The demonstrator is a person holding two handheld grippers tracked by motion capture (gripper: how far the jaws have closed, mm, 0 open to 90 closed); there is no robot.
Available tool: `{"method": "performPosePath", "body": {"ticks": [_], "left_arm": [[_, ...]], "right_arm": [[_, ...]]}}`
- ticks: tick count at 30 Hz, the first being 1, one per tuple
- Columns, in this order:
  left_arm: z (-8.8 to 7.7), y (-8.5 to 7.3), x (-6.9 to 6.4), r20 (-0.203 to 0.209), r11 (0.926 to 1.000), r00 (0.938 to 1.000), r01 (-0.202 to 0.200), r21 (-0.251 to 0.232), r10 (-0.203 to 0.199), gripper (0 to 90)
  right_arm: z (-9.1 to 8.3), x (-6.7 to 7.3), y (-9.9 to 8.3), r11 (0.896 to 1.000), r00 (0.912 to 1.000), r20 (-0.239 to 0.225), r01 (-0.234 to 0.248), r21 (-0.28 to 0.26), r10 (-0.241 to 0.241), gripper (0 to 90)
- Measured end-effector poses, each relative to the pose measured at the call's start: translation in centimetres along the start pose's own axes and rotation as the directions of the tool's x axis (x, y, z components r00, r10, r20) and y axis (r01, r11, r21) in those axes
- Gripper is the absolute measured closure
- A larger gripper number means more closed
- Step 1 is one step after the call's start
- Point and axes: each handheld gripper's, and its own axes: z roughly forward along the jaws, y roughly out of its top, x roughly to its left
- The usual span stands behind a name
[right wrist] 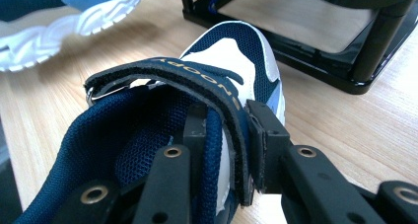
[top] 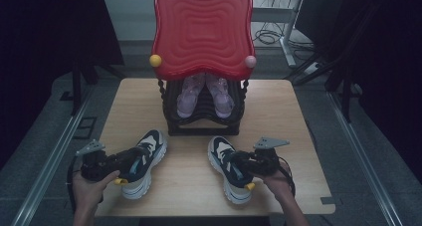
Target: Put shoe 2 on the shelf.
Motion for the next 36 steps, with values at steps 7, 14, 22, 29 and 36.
{"method": "performPosePath", "body": {"ticks": [7, 14, 22, 29, 36], "left_arm": [[-0.3, -0.2, 0.2, 0.026, 0.9991, 0.9993, 0.027, -0.034, -0.026, 68.8], [-0.6, -0.2, 0.2, 0.030, 0.9978, 0.9990, 0.036, -0.057, -0.034, 68.9], [-1.0, -0.2, 0.4, 0.044, 0.9943, 0.9978, 0.054, -0.092, -0.050, 68.9], [-1.3, -0.3, 0.9, 0.062, 0.9897, 0.9954, 0.080, -0.119, -0.073, 68.9], [-1.2, -0.4, 0.9, 0.077, 0.9847, 0.9932, 0.098, -0.144, -0.088, 68.9]], "right_arm": [[-0.9, -0.6, -0.6, 0.996, 0.9975, -0.043, -0.060, -0.073, 0.057, 72.7], [-2.0, -1.2, -1.5, 0.986, 0.9939, -0.062, -0.099, -0.134, 0.091, 72.8], [-3.9, -2.4, -2.5, 0.973, 0.9905, -0.048, -0.136, -0.188, 0.129, 73.0], [-5.2, -3.4, -3.0, 0.956, 0.9845, -0.035, -0.175, -0.237, 0.172, 73.2], [-6.4, -4.1, -3.4, 0.945, 0.9814, -0.019, -0.189, -0.269, 0.191, 73.2]]}}
